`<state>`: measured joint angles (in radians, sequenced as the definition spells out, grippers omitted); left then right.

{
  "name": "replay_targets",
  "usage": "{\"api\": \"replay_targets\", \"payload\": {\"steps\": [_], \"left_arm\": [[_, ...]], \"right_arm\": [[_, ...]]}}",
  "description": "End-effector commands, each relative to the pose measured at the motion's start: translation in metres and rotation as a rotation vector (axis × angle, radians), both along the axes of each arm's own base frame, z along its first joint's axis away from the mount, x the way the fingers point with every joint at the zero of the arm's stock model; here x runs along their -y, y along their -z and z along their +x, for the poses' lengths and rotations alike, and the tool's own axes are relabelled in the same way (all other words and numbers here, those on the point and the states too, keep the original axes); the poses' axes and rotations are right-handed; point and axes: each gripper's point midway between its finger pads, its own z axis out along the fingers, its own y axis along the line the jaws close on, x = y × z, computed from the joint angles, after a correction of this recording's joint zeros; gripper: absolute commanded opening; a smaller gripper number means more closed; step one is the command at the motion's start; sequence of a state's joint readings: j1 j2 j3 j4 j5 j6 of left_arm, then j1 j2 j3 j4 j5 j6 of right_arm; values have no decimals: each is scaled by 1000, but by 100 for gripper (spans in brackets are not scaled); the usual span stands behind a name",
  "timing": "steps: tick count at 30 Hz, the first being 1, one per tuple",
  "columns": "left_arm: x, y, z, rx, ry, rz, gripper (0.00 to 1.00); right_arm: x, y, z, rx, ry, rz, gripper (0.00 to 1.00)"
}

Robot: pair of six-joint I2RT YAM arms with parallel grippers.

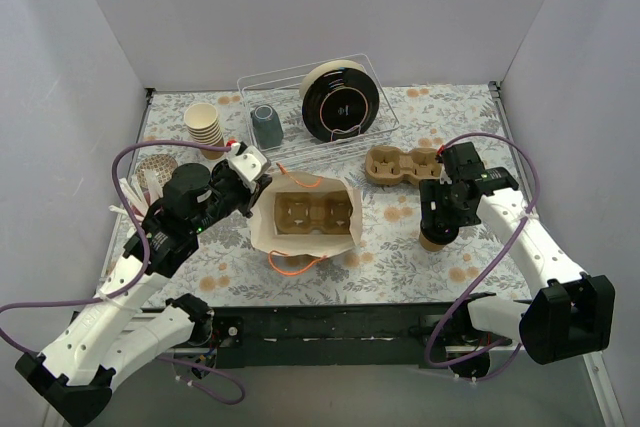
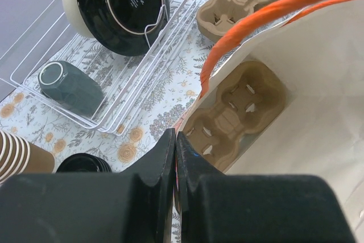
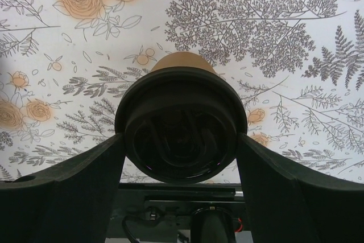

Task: Pack the takeout coffee

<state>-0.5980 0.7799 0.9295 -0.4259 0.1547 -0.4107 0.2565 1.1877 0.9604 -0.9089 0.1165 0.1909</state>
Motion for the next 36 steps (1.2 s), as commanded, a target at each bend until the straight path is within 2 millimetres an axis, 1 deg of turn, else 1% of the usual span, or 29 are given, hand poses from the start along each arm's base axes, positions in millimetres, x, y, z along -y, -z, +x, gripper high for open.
{"api": "replay_targets", "payload": {"steps": [1, 6, 12, 13, 15, 16, 17, 19, 20, 21, 23, 24, 26, 27, 29, 30, 32, 33, 34, 35, 36], "left_arm": [[2, -12, -2, 39, 21, -17, 0], [2, -13, -3, 41, 26, -16, 0], [1, -11, -5, 39, 30, -3, 0], [0, -11, -6, 37, 29, -1, 0], [-1, -10, -6, 34, 26, 3, 0], [-2, -8, -7, 29, 24, 7, 0], [-2, -9, -8, 29, 26, 7, 0], [-2, -7, -10, 18, 28, 10, 0], [-4, -8, -10, 17, 23, 8, 0], [-4, -7, -11, 15, 21, 8, 0], [-5, -6, -12, 13, 21, 8, 0], [-5, -6, -13, 12, 23, 9, 0], [-6, -2, -13, -1, 21, 15, 0], [-6, -1, -14, -5, 21, 18, 0], [-6, 1, -15, -11, 25, 18, 0], [-6, 2, -14, -13, 22, 20, 0], [-6, 5, -15, -23, 22, 20, 0], [-6, 5, -14, -25, 19, 21, 0], [-6, 7, -14, -38, 16, 25, 0], [-5, 7, -13, -43, 16, 27, 0], [-5, 7, -13, -49, 13, 24, 0]], "right_arm": [[0, 4, -2, -17, 27, 6, 82], [2, 4, -1, -19, 33, -9, 79], [3, 3, -1, -7, 32, -5, 71], [1, -2, 2, 6, 25, -2, 67], [1, -11, 7, 33, 13, -2, 64], [0, -17, 10, 49, -12, -1, 60], [-2, -31, 16, 90, -24, 9, 59], [-4, -45, 22, 132, -67, 13, 57], [-10, -63, 27, 182, -93, 46, 56], [-13, -71, 29, 206, -111, 59, 55], [-23, -94, 31, 272, -178, 100, 53], [-31, -117, 35, 335, -211, 134, 52], [-43, -148, 34, 425, -277, 184, 50], [-51, -177, 36, 507, -312, 214, 49], [-64, -208, 33, 580, -372, 265, 46], [-74, -233, 28, 638, -413, 295, 45], [-91, -255, 21, 679, -484, 343, 45], [-111, -266, 10, 697, -561, 379, 45], [-122, -283, 4, 742, -629, 391, 45], [-132, -290, -1, 759, -667, 402, 45], [-152, -298, -15, 765, -739, 438, 44]]}}
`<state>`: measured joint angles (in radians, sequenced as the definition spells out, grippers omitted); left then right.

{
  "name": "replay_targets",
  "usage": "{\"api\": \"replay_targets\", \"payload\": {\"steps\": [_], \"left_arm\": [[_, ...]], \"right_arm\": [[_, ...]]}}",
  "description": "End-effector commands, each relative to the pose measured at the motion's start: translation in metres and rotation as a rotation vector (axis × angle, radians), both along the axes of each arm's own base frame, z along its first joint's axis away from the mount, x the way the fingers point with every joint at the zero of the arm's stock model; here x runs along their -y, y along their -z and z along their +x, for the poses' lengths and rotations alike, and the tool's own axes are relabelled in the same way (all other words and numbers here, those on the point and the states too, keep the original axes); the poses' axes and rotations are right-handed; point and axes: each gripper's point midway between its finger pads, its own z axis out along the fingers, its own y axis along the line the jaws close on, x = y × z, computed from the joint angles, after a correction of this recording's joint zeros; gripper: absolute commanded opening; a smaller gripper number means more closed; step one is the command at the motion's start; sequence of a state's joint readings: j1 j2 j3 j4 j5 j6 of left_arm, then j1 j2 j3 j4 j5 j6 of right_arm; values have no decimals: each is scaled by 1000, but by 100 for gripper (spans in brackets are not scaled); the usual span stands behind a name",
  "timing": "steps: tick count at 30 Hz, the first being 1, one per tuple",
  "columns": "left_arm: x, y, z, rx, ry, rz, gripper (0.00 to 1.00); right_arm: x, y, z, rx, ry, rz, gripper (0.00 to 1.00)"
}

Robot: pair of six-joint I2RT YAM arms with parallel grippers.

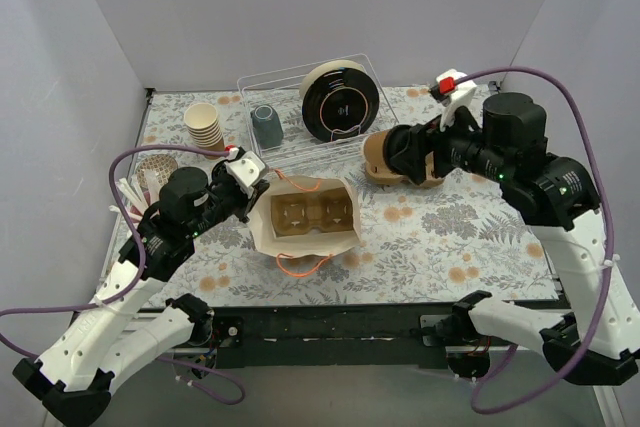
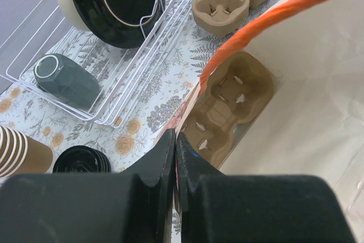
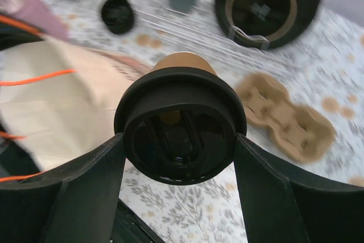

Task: Pack the takeout coffee

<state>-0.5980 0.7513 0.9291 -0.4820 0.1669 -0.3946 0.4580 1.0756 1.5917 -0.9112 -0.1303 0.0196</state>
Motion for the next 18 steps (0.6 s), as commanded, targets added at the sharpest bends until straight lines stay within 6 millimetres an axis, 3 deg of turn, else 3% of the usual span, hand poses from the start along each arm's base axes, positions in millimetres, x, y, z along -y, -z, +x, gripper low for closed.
{"api": "replay_targets", "payload": {"steps": [1, 4, 8, 13, 18], "left_arm": [[0, 1, -3, -40, -3, -1, 0], [1, -3, -1, -48, -15, -15, 0], [4, -4, 0, -80, -18, -24, 0], [4, -6, 0, -78, -15, -24, 0], [4, -5, -2, -96, -17, -32, 0]], "right_arm": [[-62, -53, -34, 140, -275, 67, 43], [-85, -86, -46, 217, -328, 105, 43], [-115, -107, -67, 307, -451, 106, 43], [-146, -98, -103, 343, -621, 30, 43], [-149, -100, -115, 379, -629, 16, 43]]}}
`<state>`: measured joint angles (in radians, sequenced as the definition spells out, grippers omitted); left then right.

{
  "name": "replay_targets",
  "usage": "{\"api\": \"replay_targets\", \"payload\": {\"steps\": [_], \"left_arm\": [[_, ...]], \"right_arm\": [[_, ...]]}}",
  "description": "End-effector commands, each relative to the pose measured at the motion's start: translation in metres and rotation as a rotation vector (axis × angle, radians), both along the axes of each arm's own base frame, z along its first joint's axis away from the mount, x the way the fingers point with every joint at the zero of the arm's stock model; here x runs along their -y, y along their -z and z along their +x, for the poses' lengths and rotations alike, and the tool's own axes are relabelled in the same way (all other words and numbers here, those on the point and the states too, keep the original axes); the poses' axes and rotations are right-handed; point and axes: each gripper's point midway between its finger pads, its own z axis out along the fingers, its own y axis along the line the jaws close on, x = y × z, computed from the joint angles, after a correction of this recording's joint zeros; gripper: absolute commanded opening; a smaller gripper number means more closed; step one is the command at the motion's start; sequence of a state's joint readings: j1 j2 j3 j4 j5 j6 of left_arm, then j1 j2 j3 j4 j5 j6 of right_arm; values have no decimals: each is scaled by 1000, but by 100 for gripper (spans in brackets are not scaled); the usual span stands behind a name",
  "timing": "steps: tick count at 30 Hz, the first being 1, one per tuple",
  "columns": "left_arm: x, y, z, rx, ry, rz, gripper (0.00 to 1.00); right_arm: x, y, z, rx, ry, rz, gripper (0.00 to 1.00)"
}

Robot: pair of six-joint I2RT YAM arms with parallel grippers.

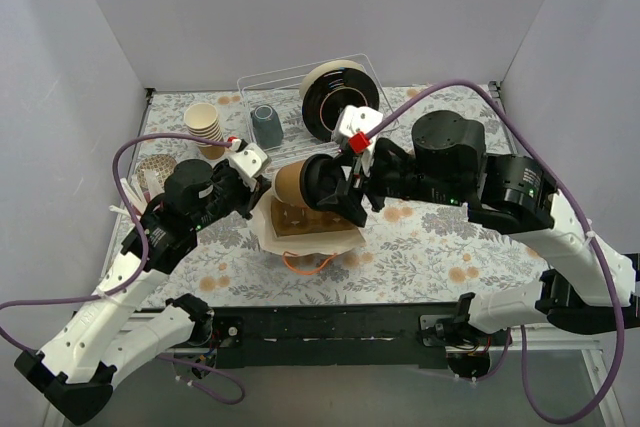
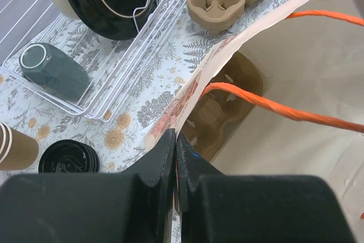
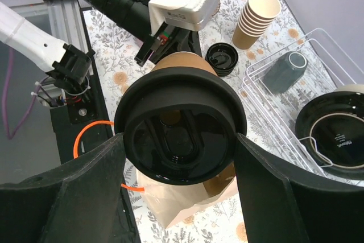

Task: Pack the takeout coffee

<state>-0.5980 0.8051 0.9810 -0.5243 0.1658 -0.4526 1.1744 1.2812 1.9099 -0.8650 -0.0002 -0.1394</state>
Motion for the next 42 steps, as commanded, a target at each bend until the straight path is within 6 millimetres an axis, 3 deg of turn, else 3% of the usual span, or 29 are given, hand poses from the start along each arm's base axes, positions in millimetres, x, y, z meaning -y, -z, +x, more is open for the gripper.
{"api": "replay_targets", "payload": {"steps": [1, 6, 16, 19, 27, 34, 42], "left_arm": [[0, -6, -5, -22, 0, -21, 0], [1, -5, -7, -38, 2, -34, 0], [4, 0, -7, -68, 13, -24, 0], [4, -1, -6, -62, 11, -17, 0], [6, -10, -2, -46, 18, -17, 0], [8, -12, -6, -39, 37, -28, 0], [5, -19, -18, -19, 56, -57, 0]], "right_arm": [[6, -28, -5, 98, 11, 57, 43], [-1, -29, -21, 97, -32, 53, 43], [0, -64, -38, 116, -40, 183, 42], [-4, -51, -43, 103, -68, 148, 42], [-5, 6, -50, 80, -106, -34, 42], [-4, 45, -29, 162, -52, -214, 42], [-3, 72, -4, 280, 11, -365, 39]]}}
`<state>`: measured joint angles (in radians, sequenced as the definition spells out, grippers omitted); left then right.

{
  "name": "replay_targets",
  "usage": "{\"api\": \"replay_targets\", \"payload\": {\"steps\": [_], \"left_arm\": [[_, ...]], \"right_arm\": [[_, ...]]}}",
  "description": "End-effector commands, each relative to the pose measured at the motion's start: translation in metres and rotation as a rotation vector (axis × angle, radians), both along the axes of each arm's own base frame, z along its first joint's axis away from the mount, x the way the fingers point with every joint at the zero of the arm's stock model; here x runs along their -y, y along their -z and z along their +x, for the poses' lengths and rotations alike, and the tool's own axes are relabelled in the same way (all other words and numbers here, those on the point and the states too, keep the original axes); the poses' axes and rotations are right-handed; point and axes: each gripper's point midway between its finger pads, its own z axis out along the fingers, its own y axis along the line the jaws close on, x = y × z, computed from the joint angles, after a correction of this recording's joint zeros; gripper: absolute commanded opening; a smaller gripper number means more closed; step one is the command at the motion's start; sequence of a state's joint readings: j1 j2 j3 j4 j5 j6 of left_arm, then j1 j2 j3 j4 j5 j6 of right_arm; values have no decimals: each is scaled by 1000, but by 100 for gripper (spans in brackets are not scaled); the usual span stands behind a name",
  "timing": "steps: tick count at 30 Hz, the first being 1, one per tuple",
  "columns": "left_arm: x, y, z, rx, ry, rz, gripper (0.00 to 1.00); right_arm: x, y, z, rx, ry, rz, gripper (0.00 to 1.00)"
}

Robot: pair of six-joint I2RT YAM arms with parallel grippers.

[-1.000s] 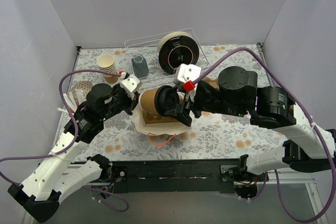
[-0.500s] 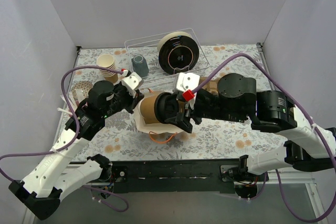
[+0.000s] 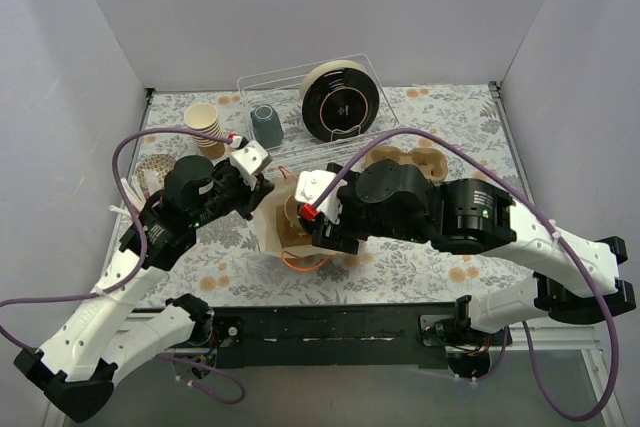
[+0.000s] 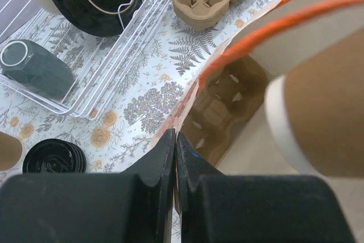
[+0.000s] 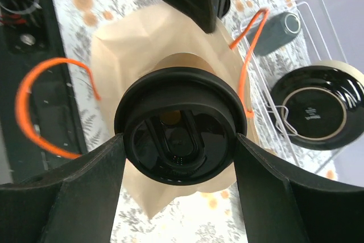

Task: Pack the takeout coffee

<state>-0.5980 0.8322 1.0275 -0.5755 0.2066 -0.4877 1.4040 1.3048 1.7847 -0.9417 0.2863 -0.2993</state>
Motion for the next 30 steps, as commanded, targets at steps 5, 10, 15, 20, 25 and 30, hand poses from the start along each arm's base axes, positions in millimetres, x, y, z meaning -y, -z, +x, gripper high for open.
{"api": "replay_targets", "payload": {"steps": [5, 10, 15, 20, 25, 30], "left_arm": [[-4, -27, -21, 102, 56, -58, 0], [-10, -35, -21, 191, 57, -52, 0], [-13, -29, -12, 196, 14, -44, 0], [-15, -18, -4, 172, -37, -50, 0], [-11, -19, 1, 167, -47, -78, 0], [-7, -26, 5, 190, -46, -109, 0]], "right_arm": [[3, 25, 20, 130, 22, -165, 39], [-7, 53, 26, 141, 34, -266, 39], [-16, 80, 39, 164, 108, -309, 39], [-13, 107, 48, 214, 144, -323, 39], [-4, 132, 54, 250, 148, -343, 39], [10, 158, 75, 273, 168, -331, 38]]}}
